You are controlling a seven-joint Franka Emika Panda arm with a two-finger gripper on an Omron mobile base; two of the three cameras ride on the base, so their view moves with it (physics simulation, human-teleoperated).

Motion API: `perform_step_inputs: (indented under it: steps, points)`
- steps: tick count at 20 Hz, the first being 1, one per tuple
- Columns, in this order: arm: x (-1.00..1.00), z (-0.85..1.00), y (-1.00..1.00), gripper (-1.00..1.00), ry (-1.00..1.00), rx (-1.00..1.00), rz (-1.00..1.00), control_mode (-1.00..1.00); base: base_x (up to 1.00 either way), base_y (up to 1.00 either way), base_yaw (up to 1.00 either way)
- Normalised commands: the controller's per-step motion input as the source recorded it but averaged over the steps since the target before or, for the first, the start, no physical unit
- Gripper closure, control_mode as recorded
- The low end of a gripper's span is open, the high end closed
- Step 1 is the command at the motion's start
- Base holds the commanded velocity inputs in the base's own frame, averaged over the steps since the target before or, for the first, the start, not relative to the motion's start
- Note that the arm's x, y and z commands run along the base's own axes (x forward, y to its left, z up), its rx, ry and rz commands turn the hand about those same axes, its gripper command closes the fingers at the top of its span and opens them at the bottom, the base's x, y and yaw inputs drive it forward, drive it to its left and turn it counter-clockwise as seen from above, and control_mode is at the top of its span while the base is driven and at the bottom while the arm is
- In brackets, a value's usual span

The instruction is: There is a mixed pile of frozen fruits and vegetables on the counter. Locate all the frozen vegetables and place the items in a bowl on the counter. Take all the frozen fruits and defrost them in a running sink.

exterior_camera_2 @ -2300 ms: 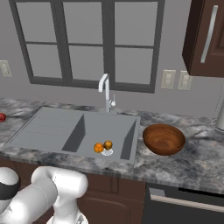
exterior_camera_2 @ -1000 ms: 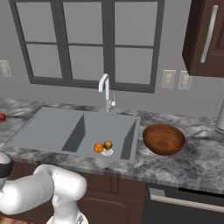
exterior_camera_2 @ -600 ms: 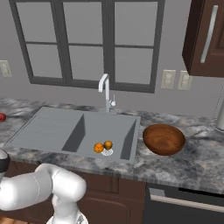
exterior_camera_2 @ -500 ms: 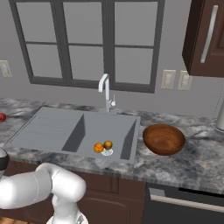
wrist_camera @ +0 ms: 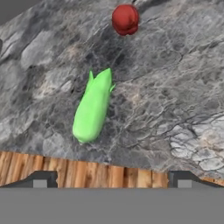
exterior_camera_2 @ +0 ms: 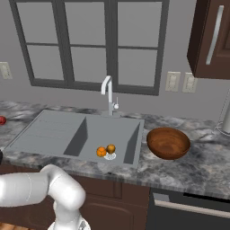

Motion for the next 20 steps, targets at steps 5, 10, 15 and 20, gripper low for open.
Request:
perform_step_inputs:
  steps: [5, 10, 15, 20]
  points:
    - [0.32, -0.22, 0.37, -1.0, 0.05, -0.02, 0.0, -1.0, 0.0, 0.0, 0.0]
    - [0.27, -0.24, 0.32, -1.0, 0.04, -0.02, 0.0, -1.0, 0.0, 0.0, 0.0]
    - [0.23, -0.23, 0.23, -1.0, 0.02, -0.01, 0.0, -1.0, 0.0, 0.0, 0.0]
    - [0.23, -0.27, 0.28, -1.0, 0.02, -0.02, 0.0, -1.0, 0.0, 0.0, 0.0]
